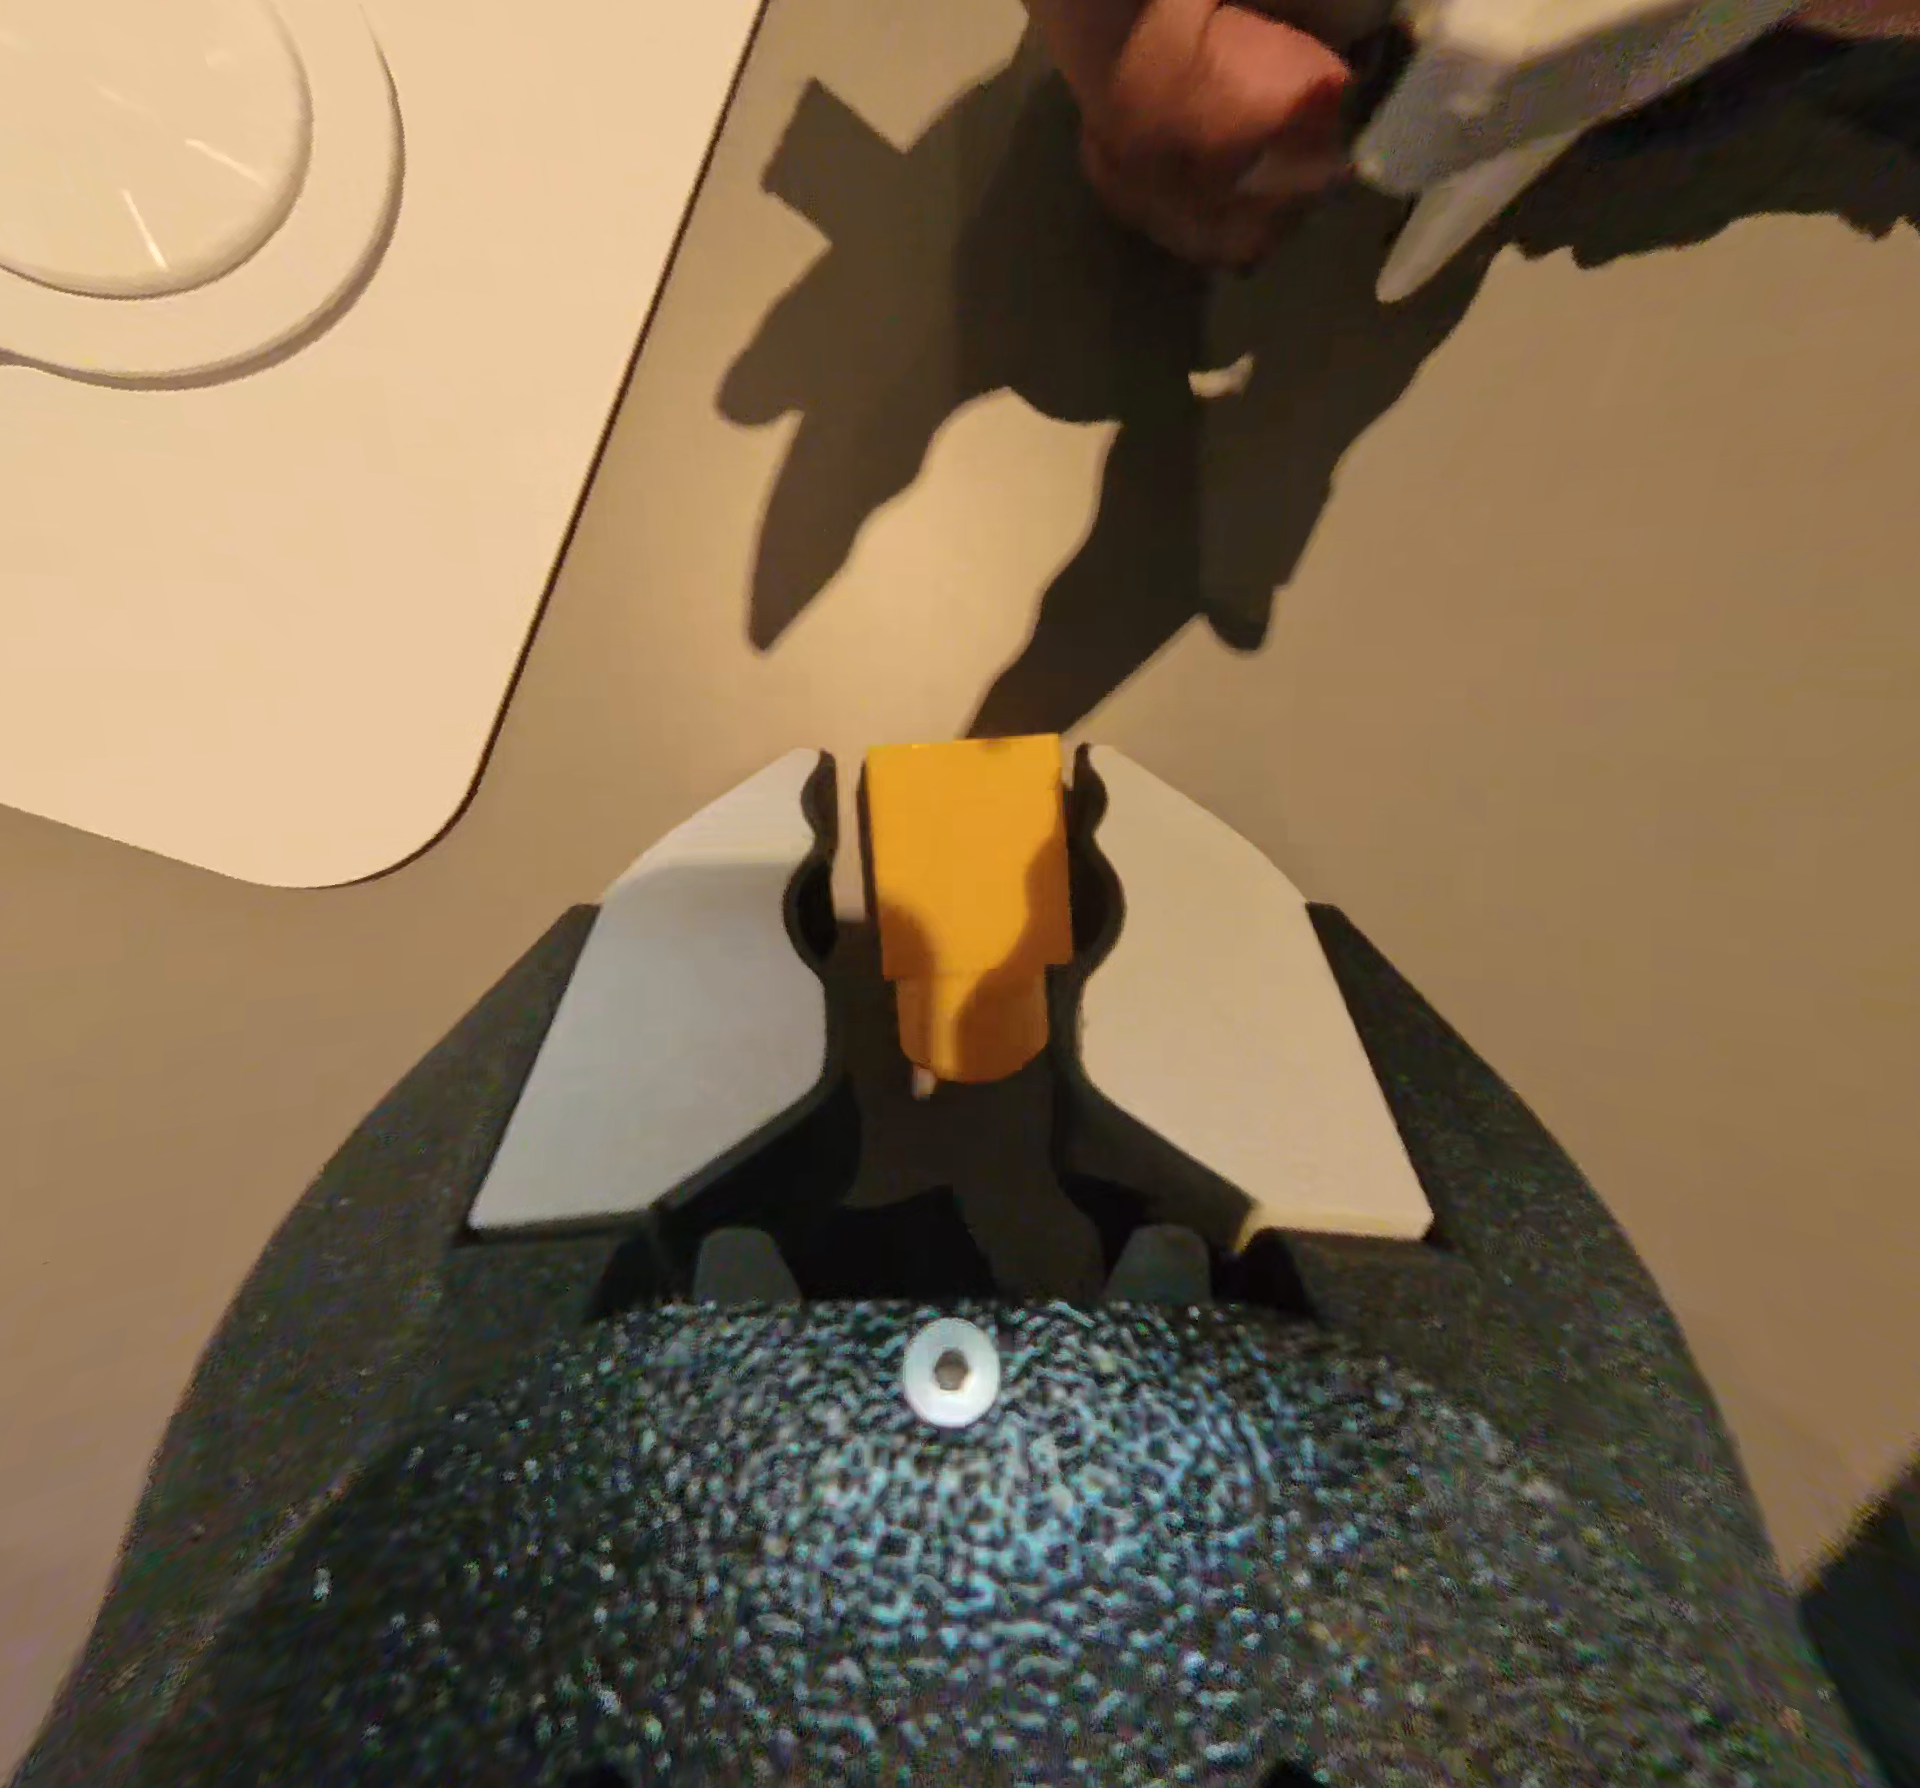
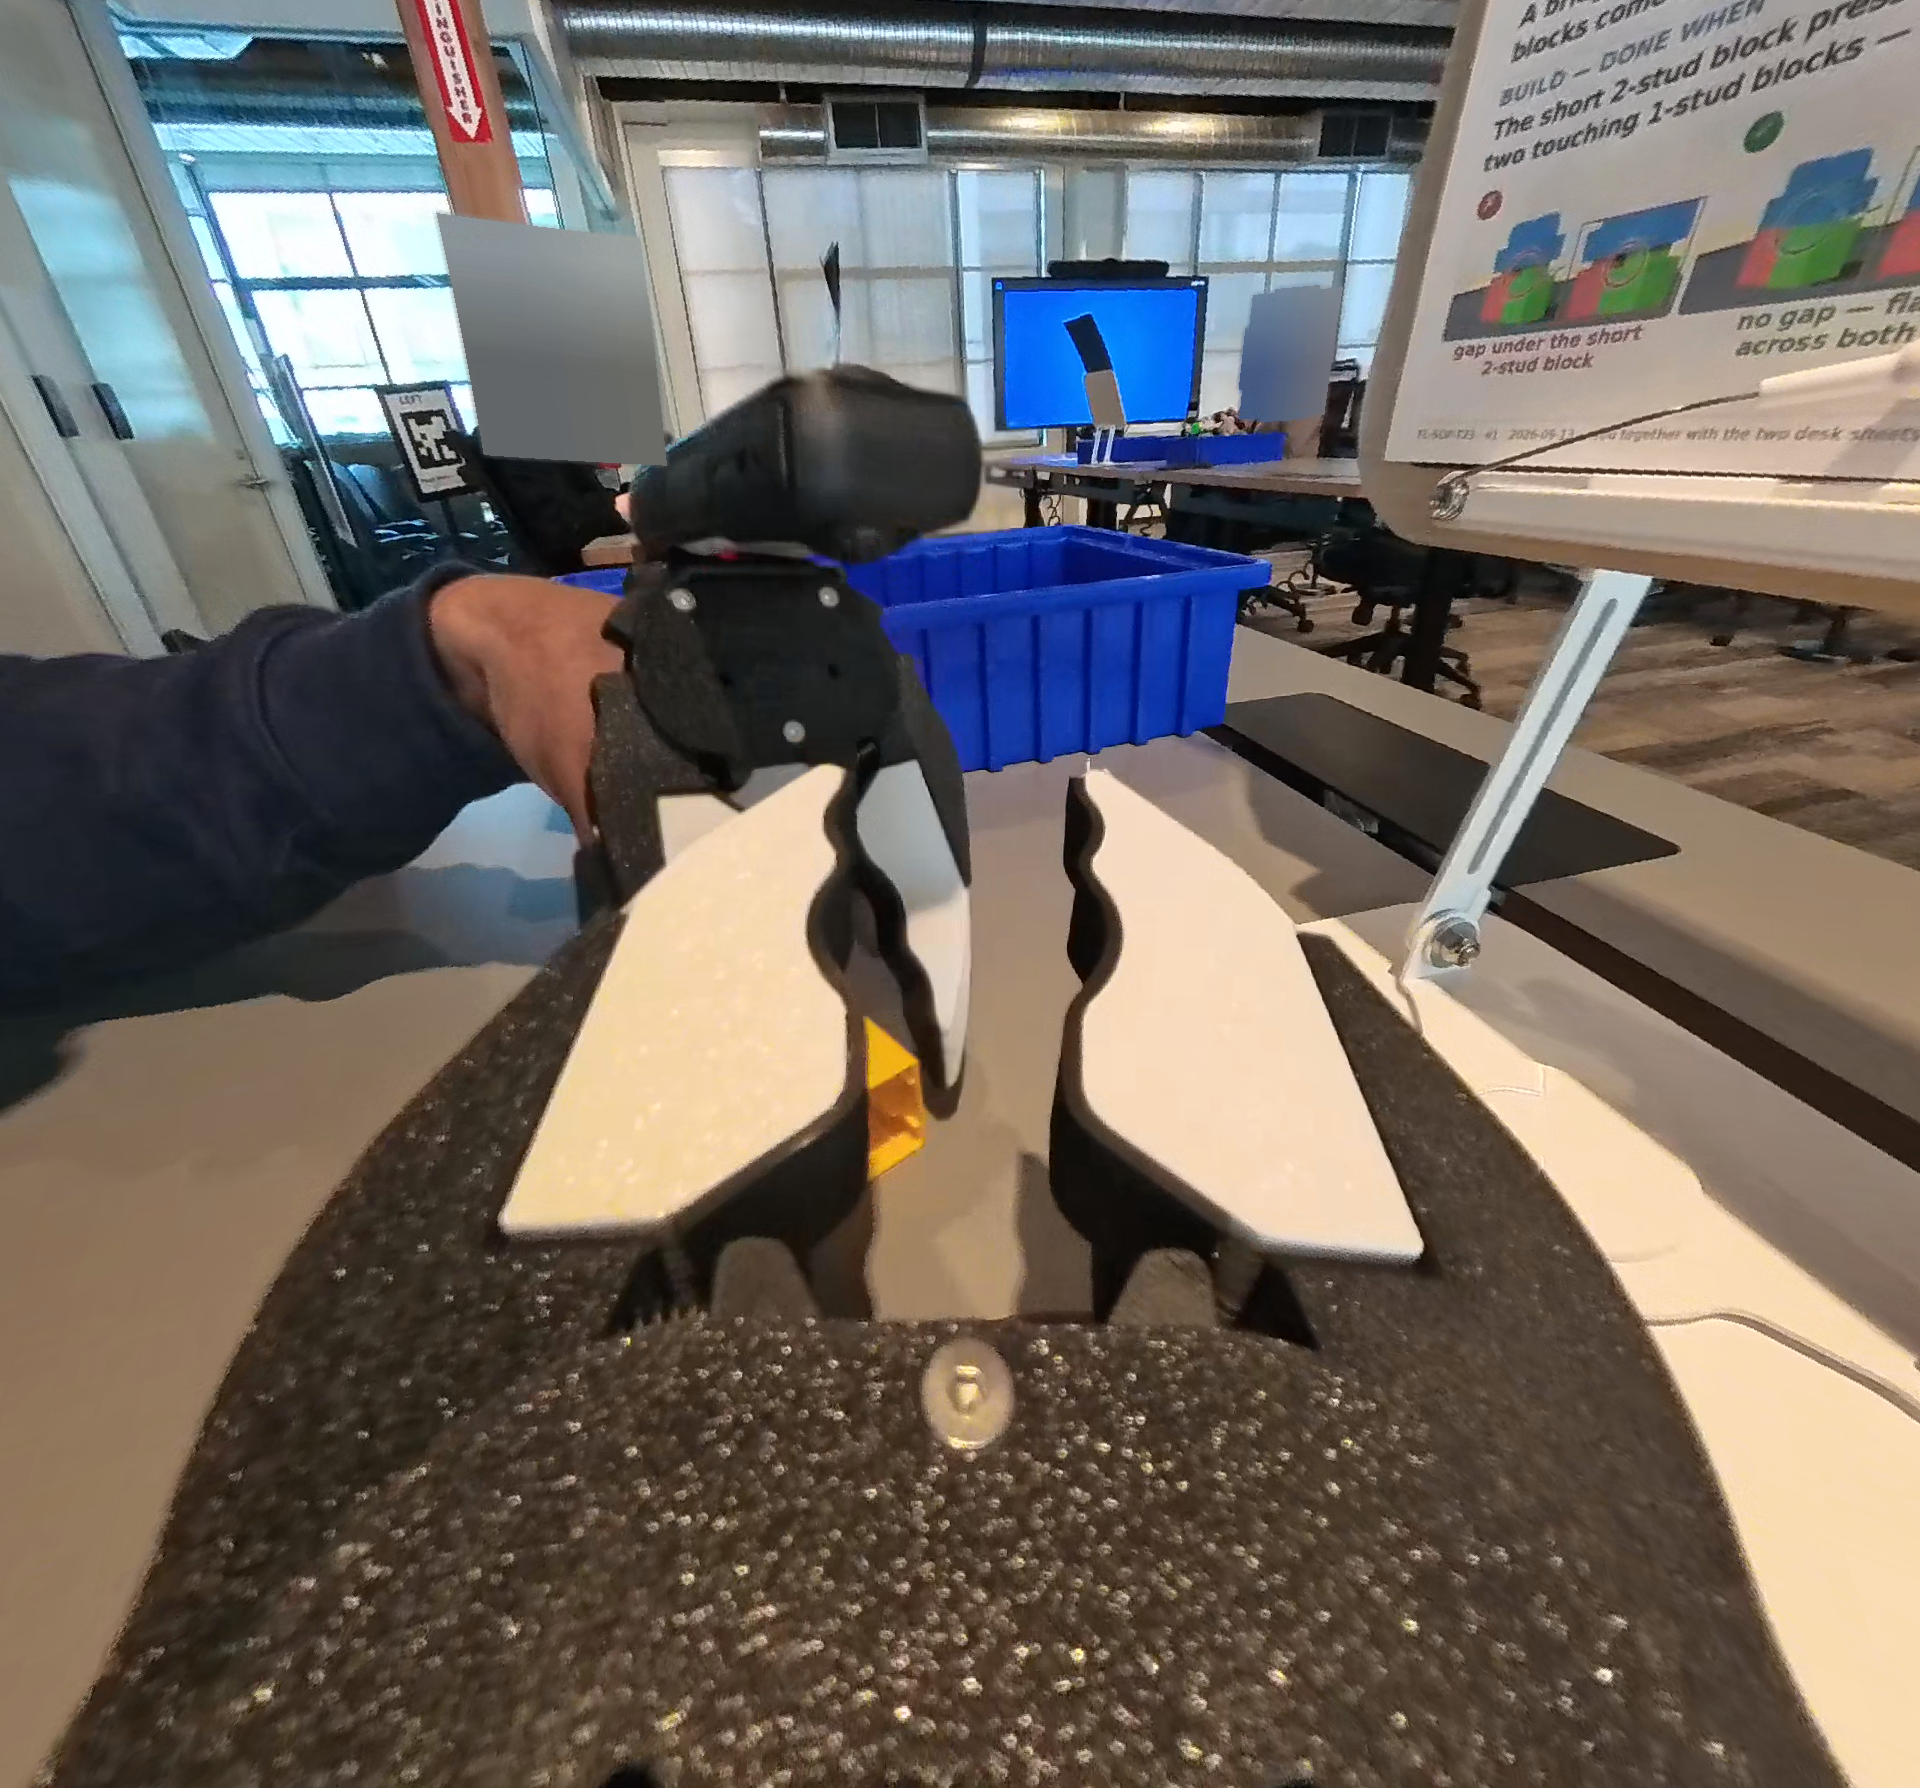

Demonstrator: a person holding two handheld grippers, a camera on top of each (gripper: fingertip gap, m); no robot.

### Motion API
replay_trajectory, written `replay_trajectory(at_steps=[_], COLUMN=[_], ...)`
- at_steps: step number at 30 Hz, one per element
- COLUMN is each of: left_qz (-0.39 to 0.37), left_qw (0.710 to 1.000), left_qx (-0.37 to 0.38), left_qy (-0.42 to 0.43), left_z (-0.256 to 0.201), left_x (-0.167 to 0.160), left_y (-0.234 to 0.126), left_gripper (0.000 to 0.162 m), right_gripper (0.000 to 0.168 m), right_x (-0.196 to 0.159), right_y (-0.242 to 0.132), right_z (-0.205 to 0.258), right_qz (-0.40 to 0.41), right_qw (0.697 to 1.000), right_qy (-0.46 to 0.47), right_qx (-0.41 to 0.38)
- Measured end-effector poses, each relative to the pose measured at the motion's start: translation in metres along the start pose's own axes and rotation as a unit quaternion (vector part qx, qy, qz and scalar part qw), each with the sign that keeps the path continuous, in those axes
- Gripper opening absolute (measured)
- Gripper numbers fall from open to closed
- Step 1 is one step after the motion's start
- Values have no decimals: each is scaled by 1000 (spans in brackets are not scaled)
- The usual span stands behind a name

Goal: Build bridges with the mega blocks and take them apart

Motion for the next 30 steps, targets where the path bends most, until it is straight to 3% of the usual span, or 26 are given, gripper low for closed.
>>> replay_trajectory(at_steps=[6,10,13,16,21,23,25,30], left_qz=[-87,-182,-249,-298,-225,-155,-116,-106], left_qw=[996,980,955,915,848,845,848,859], left_qx=[10,51,119,190,261,259,246,255], left_qy=[-26,-57,-109,-192,-403,-441,-455,-431], left_z=[10,20,36,59,123,150,176,235], left_x=[-15,-30,-68,-128,-245,-271,-281,-266], left_y=[-29,-94,-155,-204,-216,-202,-194,-212], left_gripper=[57,56,55,53,49,47,48,42], right_gripper=[38,39,39,40,40,40,40,40], right_x=[-3,-5,-6,-7,-8,-9,-9,-10], right_y=[5,7,8,10,13,14,15,15], right_z=[1,2,2,2,3,3,3,3], right_qz=[15,23,28,33,44,48,52,53], right_qw=[1000,1000,1000,999,999,999,999,998], right_qy=[-4,-7,-9,-9,-11,-12,-14,-13], right_qx=[2,1,1,0,-3,-5,-6,-5])
Point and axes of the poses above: each gripper's, where its closed fingertips meet, y out along the fingers, x out of its top, z = x × y across the jaws, the point moved 6 cm from there along -y, back along the fingers, and after that the axes turned 14 degrees about z, right-handed, at the moved point
